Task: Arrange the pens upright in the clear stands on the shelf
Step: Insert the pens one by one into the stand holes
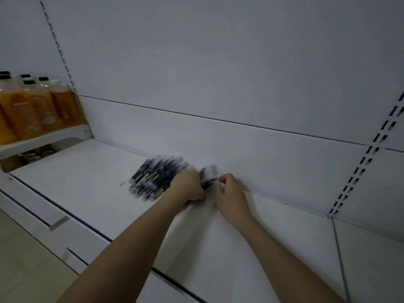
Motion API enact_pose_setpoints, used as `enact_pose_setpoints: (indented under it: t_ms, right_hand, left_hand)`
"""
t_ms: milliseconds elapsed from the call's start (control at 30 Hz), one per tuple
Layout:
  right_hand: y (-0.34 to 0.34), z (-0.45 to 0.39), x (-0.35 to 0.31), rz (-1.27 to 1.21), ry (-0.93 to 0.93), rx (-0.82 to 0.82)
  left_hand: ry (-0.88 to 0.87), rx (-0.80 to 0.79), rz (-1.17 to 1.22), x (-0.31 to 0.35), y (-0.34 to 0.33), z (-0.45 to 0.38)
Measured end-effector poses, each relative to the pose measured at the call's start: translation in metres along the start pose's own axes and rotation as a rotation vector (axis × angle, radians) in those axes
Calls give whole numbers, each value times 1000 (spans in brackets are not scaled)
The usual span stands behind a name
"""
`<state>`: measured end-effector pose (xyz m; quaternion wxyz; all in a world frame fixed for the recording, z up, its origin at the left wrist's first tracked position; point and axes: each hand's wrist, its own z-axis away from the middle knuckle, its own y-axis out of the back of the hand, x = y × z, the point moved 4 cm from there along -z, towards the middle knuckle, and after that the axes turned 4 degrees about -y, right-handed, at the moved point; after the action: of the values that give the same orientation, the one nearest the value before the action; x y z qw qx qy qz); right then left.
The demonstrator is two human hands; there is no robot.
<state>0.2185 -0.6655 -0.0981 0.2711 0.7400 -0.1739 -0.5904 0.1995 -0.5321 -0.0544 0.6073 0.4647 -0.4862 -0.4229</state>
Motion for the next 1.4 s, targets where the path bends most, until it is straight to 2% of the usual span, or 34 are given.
enact_pose_setpoints:
  t_ms: [67, 200, 267, 333, 433, 567, 667, 900, 1067, 1233, 1400]
  right_hand:
    - [7, 0, 0, -143, -77, 34]
    - [28, 2, -17, -412, -90, 93]
    - [41, 3, -35, -540, -48, 80]
    - [51, 7, -60, -623, 55, 43]
    - [56, 15, -91, -524, 250, 1]
    - [47, 25, -101, -374, 253, -81]
    - [37, 31, -93, -289, 179, -82]
    - [45, 50, -88, -207, 11, -59]
    - [98, 78, -80, -23, -71, 74]
    - [166, 132, -59, 265, -177, 197]
    - [226, 185, -36, 408, -248, 272]
  left_hand:
    - [-41, 42, -11, 10, -3, 5]
    - [-118, 204, 115, 17, -8, 19]
    - [-169, 328, 329, 21, -5, 26]
    - [-247, 411, 656, 24, 0, 32]
    - [-400, 473, 1071, 22, -1, 38]
    - [-454, 528, 1182, 14, -9, 40]
    - [-465, 496, 1192, 10, -17, 44]
    - [-500, 244, 1266, 13, -34, 48]
    - [-504, 108, 1326, 37, -31, 52]
    - [-585, 14, 1301, 84, -26, 67]
    - [-685, -53, 1301, 145, -21, 106]
